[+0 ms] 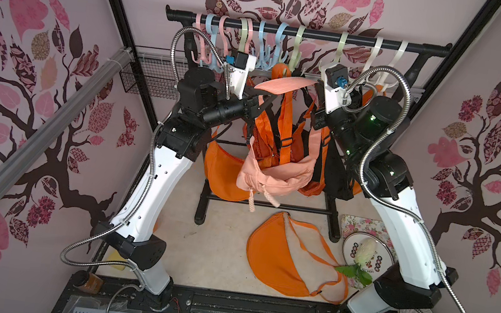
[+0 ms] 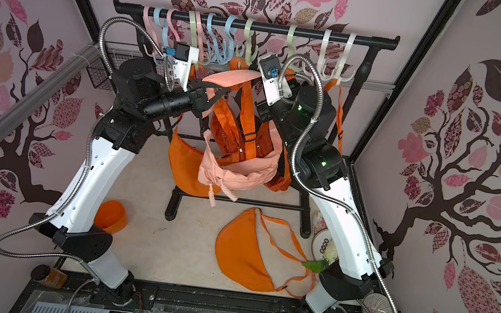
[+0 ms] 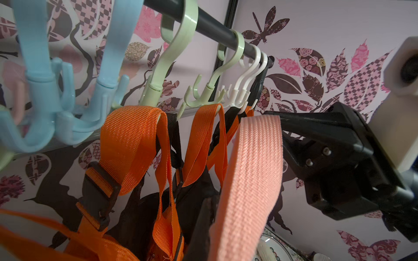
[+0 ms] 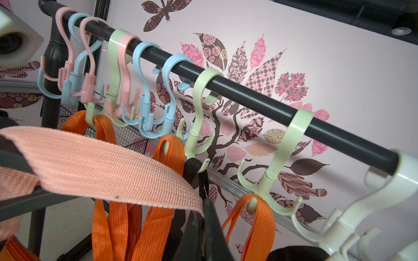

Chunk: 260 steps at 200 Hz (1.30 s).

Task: Hang the bag on a hook
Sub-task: Hang the bag on the hook.

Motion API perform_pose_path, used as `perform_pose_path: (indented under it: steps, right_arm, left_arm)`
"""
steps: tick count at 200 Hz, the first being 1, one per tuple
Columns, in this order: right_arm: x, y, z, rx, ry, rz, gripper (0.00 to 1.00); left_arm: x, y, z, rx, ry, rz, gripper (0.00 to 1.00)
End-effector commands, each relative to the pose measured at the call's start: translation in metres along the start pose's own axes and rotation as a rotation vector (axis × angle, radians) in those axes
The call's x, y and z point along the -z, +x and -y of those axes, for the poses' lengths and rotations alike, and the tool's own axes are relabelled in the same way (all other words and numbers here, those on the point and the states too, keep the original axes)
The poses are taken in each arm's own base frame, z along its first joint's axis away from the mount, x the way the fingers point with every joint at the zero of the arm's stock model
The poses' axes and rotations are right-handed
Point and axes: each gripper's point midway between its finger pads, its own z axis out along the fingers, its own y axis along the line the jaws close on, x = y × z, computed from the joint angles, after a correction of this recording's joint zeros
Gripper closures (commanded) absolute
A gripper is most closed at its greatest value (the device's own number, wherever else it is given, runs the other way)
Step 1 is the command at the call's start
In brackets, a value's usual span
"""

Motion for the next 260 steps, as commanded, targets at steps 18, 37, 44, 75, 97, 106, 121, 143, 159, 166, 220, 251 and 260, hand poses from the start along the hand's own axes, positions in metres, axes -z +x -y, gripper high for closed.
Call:
perform_pose_path:
  steps: [18, 37, 44, 75, 97, 106, 121, 143, 159, 166, 220, 251, 260]
  right_arm:
    - [-0.025, -0.042, 0.100, -0.020, 0.422, 0.257, 1.00]
    - [-0.084, 0.029, 0.118, -0.077, 0.418, 0.172, 1.00]
    - [-0.104, 0.066, 0.115, -0.040, 0.429, 0.085, 1.00]
    - [-0.147, 0.230, 0.037, 0.000, 0.182, -0.355, 1.00]
    - [-0.137, 0.269, 0.019, -0.058, 0.128, -0.489, 1.00]
    - [-0.133, 0.267, 0.017, -0.081, 0.115, -0.484, 1.00]
    - [-0.121, 0.260, 0.016, -0.105, 0.117, -0.446, 1.00]
    - [-0.101, 0.236, 0.023, -0.132, 0.136, -0.351, 1.00]
    - [-0.096, 0.226, 0.027, -0.129, 0.129, -0.360, 0.59]
    - [-0.093, 0.223, 0.028, -0.127, 0.127, -0.367, 0.46]
    - [-0.055, 0.205, 0.025, -0.163, 0.113, -0.355, 0.02]
    - [-0.020, 0.193, 0.005, -0.174, 0.079, -0.353, 0.00]
    - [-0.006, 0.192, -0.002, -0.188, 0.069, -0.355, 0.00]
  left_arm:
    - [0.007, -0.076, -0.051, -0.131, -0.258, 0.221, 1.00]
    - [-0.008, -0.057, -0.140, 0.024, -0.343, 0.251, 1.00]
    - [-0.017, -0.024, -0.169, 0.064, -0.393, 0.167, 1.00]
    - [-0.050, 0.101, -0.220, 0.191, -0.451, -0.138, 1.00]
    - [-0.049, 0.107, -0.221, 0.220, -0.436, -0.141, 0.81]
    - [-0.047, 0.099, -0.215, 0.201, -0.426, -0.118, 0.72]
    - [-0.038, 0.091, -0.205, 0.187, -0.413, -0.081, 0.46]
    - [-0.028, 0.082, -0.193, 0.179, -0.399, -0.055, 0.26]
    - [-0.027, 0.079, -0.182, 0.191, -0.357, -0.056, 0.20]
    - [-0.026, 0.078, -0.177, 0.199, -0.340, -0.057, 0.18]
    - [-0.005, 0.075, -0.141, 0.230, -0.270, -0.022, 0.03]
    - [0.004, 0.099, -0.109, 0.269, -0.200, -0.067, 0.03]
    - [0.005, 0.108, -0.096, 0.273, -0.184, -0.091, 0.03]
